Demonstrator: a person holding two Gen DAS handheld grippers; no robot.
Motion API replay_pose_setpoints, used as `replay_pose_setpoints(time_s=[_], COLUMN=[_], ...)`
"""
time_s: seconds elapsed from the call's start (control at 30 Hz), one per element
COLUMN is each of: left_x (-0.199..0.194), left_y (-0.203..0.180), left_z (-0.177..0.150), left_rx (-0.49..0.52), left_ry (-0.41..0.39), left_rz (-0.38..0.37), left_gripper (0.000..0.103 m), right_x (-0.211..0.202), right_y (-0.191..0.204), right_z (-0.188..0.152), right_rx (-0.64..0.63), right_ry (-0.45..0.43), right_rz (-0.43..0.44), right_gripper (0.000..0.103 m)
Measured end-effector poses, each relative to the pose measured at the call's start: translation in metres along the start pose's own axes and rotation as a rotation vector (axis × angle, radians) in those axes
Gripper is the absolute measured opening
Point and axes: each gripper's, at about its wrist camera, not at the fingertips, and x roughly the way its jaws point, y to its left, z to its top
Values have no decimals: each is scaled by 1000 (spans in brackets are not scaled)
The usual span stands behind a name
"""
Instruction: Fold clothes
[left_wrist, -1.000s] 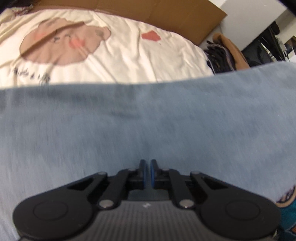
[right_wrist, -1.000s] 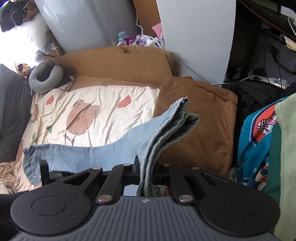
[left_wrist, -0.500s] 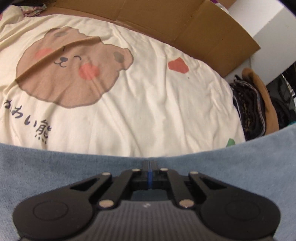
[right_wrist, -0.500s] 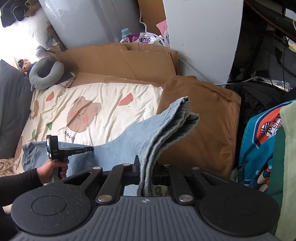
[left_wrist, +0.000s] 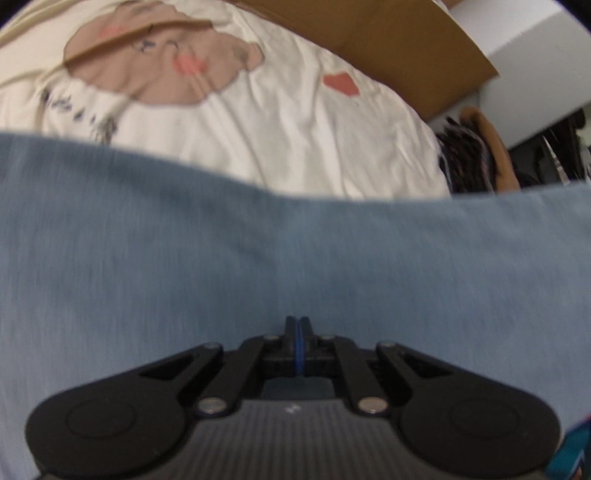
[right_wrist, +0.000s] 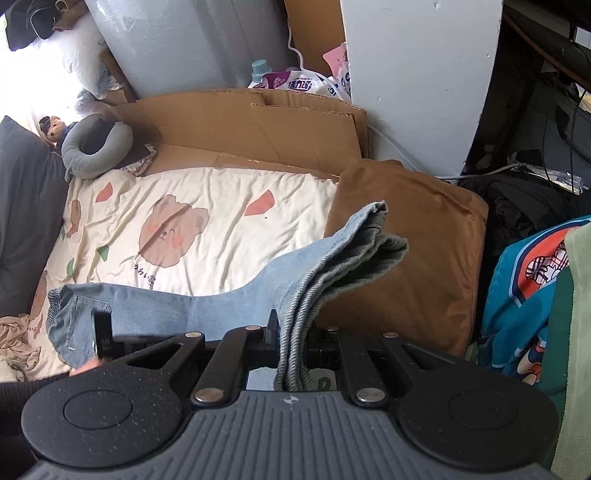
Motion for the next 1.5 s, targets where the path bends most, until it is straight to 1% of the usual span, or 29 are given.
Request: replay_pose_setpoints(time_s=[0.2, 0.27, 0.37, 0.4, 0.43, 0.47, 0.5, 0.53, 0.57, 0.63, 0.7, 0.73, 0.83, 0.93, 1.13, 1.27, 1.37, 1.5], left_x=[-10, -12, -17, -19, -23, -27, -31, -36, -41, -54, -70, -77, -99, -118, -160, -184, -196, -206], left_y=[2, 1, -2, -3, -4, -4, -2, 0, 3, 8, 14, 18, 32, 49, 88, 107, 124, 138], left_z=[-43, -56, -69, -72, -73, -74, -73, -72, -70, -66, -62, -60, -52, -47, -51, -56, -62, -69], left_rx=[-65, -60, -28, -12, -2, 6, -1, -14, -25, -38, -37, -40, -82, -134, -215, -204, -254, -290], left_ry=[84, 119, 165, 171, 168, 158, 148, 137, 120, 76, 24, -1, -57, -105, -203, -240, -279, -300], left_rz=[-70, -81, -90, -95, -102, -111, -115, -117, -115, -99, -67, -52, -25, 9, 71, 150, 164, 196], left_gripper=[2, 2, 2, 7, 18, 24, 36, 44, 48, 66, 75, 78, 83, 84, 89, 89, 90, 91], right_x=[-11, -15, -22, -24, -26, -28, -29, -31, -34, -37, -40, -40, -41, -43, -39, -33, -23, -9], right_y=[23, 35, 53, 59, 65, 71, 78, 84, 91, 102, 115, 122, 142, 162, 203, 230, 248, 272], right_z=[11, 16, 24, 26, 29, 31, 33, 36, 38, 40, 43, 44, 49, 55, 61, 63, 61, 63], right_rx=[3, -2, -12, -13, -15, -17, -18, -16, -12, 0, 5, 2, -12, -29, -61, -82, -79, -83], right_ry=[-5, -5, -9, -10, -11, -11, -11, -13, -18, -29, -35, -36, -36, -36, -29, -21, 2, 10], right_rz=[-12, -11, -6, -4, -4, -4, -6, -6, -6, 4, 15, 21, 39, 63, 101, 119, 133, 153], right_gripper=[9, 9, 9, 9, 9, 9, 9, 9, 9, 9, 9, 9, 9, 9, 9, 9, 9, 9])
